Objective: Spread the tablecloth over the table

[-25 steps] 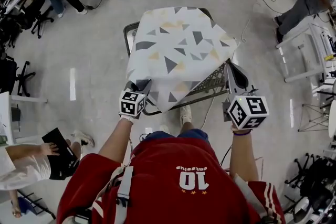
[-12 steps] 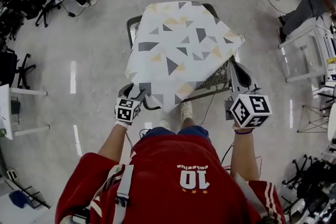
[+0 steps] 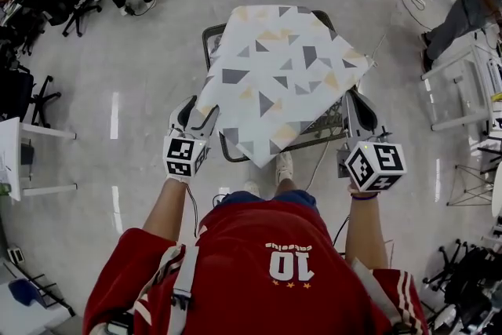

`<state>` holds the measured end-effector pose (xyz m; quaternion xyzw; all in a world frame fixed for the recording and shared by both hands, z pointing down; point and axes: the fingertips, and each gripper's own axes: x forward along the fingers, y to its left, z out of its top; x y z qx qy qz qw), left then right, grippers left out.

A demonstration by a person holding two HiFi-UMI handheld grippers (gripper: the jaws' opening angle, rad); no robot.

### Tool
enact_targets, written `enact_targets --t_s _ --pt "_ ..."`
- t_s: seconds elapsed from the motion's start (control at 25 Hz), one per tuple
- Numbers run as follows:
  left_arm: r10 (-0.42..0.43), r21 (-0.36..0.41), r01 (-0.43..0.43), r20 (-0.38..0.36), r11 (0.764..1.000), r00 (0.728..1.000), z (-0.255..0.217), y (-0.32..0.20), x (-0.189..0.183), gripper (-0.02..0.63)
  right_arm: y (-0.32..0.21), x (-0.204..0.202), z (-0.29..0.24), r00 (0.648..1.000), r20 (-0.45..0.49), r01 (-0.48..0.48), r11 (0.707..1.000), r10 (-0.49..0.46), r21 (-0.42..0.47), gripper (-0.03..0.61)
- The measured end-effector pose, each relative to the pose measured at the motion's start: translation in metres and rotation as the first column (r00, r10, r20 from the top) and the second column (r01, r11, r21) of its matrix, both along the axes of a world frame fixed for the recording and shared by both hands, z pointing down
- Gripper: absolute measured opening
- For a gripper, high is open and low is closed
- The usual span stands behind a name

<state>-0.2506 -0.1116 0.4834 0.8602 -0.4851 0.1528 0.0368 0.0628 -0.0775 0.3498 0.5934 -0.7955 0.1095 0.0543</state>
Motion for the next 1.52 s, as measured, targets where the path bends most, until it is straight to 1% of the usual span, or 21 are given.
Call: enact_targets --t_s 0.12,0.24,0.32,0.52,0.6,0.76,0.84,1.0,1.08,1.28,1.52 --pt "0.056 0.143 -0.049 -0.047 0.989 0.997 -0.071 -0.003 0.022 0.256 0.007 -0.002 -0.01 1.0 -0.002 -0.016 0.999 0.016 0.033 0.015" --pt "0.115 0.243 -0.093 -0.079 0.966 0.99 -0.127 0.003 0.044 0.256 0.017 -0.004 -0.02 1.0 -0.004 -0.028 0.998 0.028 0.056 0.015" --pt "0.149 0.275 -0.121 -0.083 0.954 0.985 -0.152 0.009 0.057 0.256 0.024 -0.006 -0.028 0.999 -0.003 -0.033 0.997 0.034 0.071 0.015" --pt "0.191 0.302 -0.157 -0.087 0.94 0.978 -0.19 0.018 0.079 0.253 0.041 -0.01 -0.042 0.999 -0.01 -0.048 0.993 0.05 0.108 0.015" --pt "0.195 0.304 -0.161 -0.085 0.939 0.977 -0.194 0.021 0.081 0.233 0.048 -0.01 -0.045 0.998 -0.01 -0.057 0.992 0.058 0.114 0.015" --pt "0.196 0.332 -0.156 -0.088 0.93 0.977 -0.201 0.03 0.078 0.136 0.06 -0.01 -0.046 0.997 -0.006 -0.072 0.991 0.073 0.113 0.015" --pt "0.194 0.327 -0.155 -0.089 0.932 0.977 -0.197 0.033 0.076 0.095 0.063 -0.009 -0.044 0.997 -0.001 -0.08 0.991 0.081 0.11 0.015" --pt "0.179 0.306 -0.145 -0.085 0.941 0.98 -0.185 0.033 0.069 0.046 0.064 -0.01 -0.039 0.997 0.003 -0.082 0.991 0.082 0.104 0.015" --pt "0.165 0.311 -0.13 -0.09 0.942 0.982 -0.184 0.031 0.064 0.017 0.062 -0.013 -0.039 0.997 0.001 -0.074 0.992 0.075 0.102 0.015" --pt "0.15 0.312 -0.113 -0.097 0.943 0.984 -0.173 0.026 0.059 0.006 0.047 -0.019 -0.04 0.999 -0.001 -0.032 0.994 0.032 0.106 0.015" --pt "0.063 0.289 -0.035 -0.086 0.957 0.994 -0.15 0.02 0.043 0.006 0.025 -0.017 -0.035 0.999 0.018 0.04 0.994 -0.042 0.105 0.015"
